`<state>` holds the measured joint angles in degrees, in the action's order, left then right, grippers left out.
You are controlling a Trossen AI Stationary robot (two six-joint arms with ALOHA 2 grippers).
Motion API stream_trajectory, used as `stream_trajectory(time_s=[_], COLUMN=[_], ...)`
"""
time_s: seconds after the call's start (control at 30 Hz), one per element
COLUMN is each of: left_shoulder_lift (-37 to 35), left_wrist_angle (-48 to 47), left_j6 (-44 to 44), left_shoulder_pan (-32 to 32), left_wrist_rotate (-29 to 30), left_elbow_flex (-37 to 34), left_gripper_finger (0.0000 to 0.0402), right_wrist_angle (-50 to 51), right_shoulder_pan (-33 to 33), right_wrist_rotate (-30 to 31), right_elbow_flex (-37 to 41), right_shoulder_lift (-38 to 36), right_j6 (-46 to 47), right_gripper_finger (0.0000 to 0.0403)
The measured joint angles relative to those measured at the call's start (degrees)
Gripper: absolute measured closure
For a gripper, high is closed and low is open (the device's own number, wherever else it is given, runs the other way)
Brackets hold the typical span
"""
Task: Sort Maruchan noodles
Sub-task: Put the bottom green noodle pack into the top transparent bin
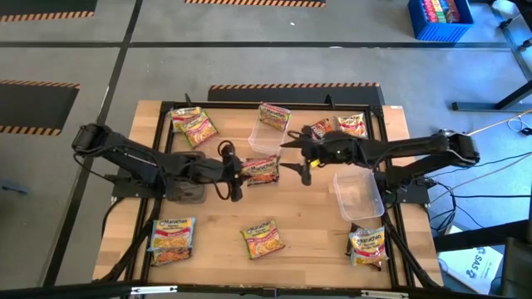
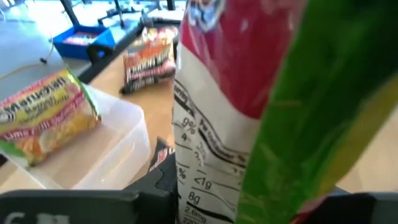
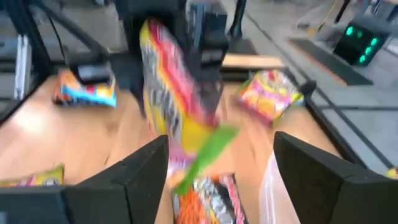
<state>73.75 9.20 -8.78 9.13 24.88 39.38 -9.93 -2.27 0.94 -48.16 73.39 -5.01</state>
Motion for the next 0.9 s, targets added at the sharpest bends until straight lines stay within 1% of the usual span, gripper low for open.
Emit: stream_trajectory(time_s=[0.07,0.13,0.23,0.37,0.53,0.63,0.67,0.77,0.9], left_shoulder_lift=[1.3,2.7,4.6,5.4,5.4,5.4,5.4,5.4,5.4], left_wrist_angle=[0.0,0.5,0.5,0.9,0.8,0.8,0.8,0.8,1.0], left_j6=[0.0,0.2,0.1,0.0,0.0,0.2,0.2,0.2,0.2], left_shoulder_pan=[0.0,0.0,-0.1,-0.2,-0.2,-0.3,-0.3,-0.3,-0.3], left_wrist_rotate=[0.0,-0.4,-0.8,-0.7,-0.3,-0.3,-0.3,-0.3,-0.3], left_elbow_flex=[0.0,0.0,0.0,0.0,0.0,0.0,0.0,0.0,0.0], left_gripper_finger=[0.027,0.027,0.027,0.027,0.027,0.027,0.027,0.027,0.027], right_wrist_angle=[-2.1,-2.9,0.6,10.4,26.1,33.5,36.3,39.5,39.5], right_shoulder_pan=[0.0,0.0,0.0,0.0,0.0,0.0,0.0,0.0,0.0], right_wrist_rotate=[-2.6,-4.4,-5.5,-8.0,-8.6,-9.5,-9.5,-9.6,-9.6], right_elbow_flex=[-0.5,-2.8,-7.8,-17.1,-28.6,-34.3,-35.7,-38.0,-38.4], right_shoulder_lift=[0.2,2.1,5.8,11.5,19.8,24.1,25.4,27.9,29.8], right_j6=[0.1,0.1,-0.1,-1.0,-1.3,-1.3,-1.3,-1.3,-1.5], right_gripper_finger=[0.013,0.013,0.013,0.013,0.0129,0.0129,0.0129,0.0129,0.0129])
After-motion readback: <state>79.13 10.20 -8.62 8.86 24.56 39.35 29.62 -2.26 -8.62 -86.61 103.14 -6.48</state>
